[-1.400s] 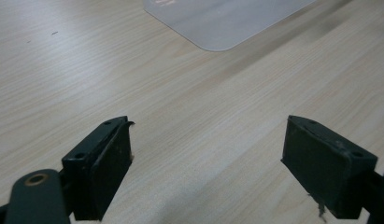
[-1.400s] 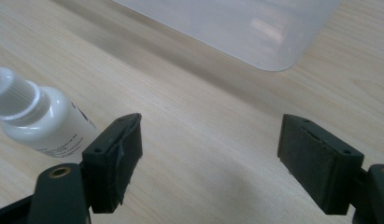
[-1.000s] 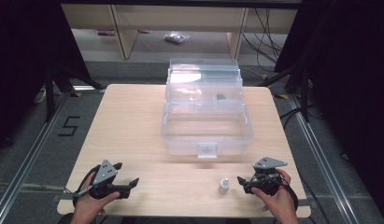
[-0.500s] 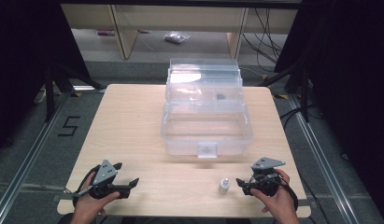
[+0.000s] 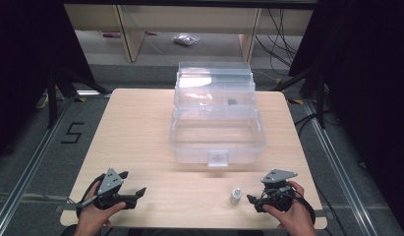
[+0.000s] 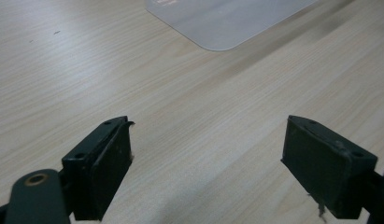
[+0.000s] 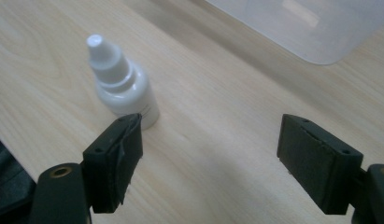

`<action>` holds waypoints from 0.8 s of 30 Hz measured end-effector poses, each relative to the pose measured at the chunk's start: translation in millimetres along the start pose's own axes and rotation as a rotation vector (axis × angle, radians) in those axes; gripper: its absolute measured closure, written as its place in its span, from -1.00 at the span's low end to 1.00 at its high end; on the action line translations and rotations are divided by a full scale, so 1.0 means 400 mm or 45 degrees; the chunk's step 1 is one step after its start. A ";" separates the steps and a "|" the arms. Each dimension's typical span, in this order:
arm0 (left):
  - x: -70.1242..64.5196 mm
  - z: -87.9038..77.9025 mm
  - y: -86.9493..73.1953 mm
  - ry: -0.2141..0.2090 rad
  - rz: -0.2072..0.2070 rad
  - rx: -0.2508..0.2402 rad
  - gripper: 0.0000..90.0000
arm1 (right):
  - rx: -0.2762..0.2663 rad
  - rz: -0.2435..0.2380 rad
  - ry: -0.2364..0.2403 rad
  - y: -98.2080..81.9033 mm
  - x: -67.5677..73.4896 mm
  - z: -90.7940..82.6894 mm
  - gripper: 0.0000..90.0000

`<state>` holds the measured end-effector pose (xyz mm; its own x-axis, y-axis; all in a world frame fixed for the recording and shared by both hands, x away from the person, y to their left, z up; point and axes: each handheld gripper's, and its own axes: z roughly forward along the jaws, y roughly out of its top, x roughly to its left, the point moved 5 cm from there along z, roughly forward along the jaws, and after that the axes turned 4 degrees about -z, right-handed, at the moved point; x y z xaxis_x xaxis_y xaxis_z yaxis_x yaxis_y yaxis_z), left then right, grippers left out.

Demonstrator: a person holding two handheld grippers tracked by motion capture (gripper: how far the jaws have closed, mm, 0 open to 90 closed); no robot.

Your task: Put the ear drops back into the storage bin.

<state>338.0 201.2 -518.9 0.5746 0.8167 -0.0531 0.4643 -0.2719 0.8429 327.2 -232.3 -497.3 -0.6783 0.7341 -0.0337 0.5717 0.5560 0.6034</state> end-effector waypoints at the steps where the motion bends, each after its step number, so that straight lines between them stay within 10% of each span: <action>1: -0.001 0.001 0.000 -0.001 -0.006 -0.004 -0.66 | 0.000 0.000 0.000 0.000 0.000 0.000 -0.49; 24: 0.000 0.002 0.000 -0.003 -0.008 -0.004 -0.66 | 0.081 -0.206 0.071 0.024 0.065 0.032 -0.56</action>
<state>338.6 200.5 -519.3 0.5732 0.8172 -0.0601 0.4663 -0.2650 0.8440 320.7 -202.9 -502.5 -0.7873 0.6113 -0.0811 0.4798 0.6898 0.5421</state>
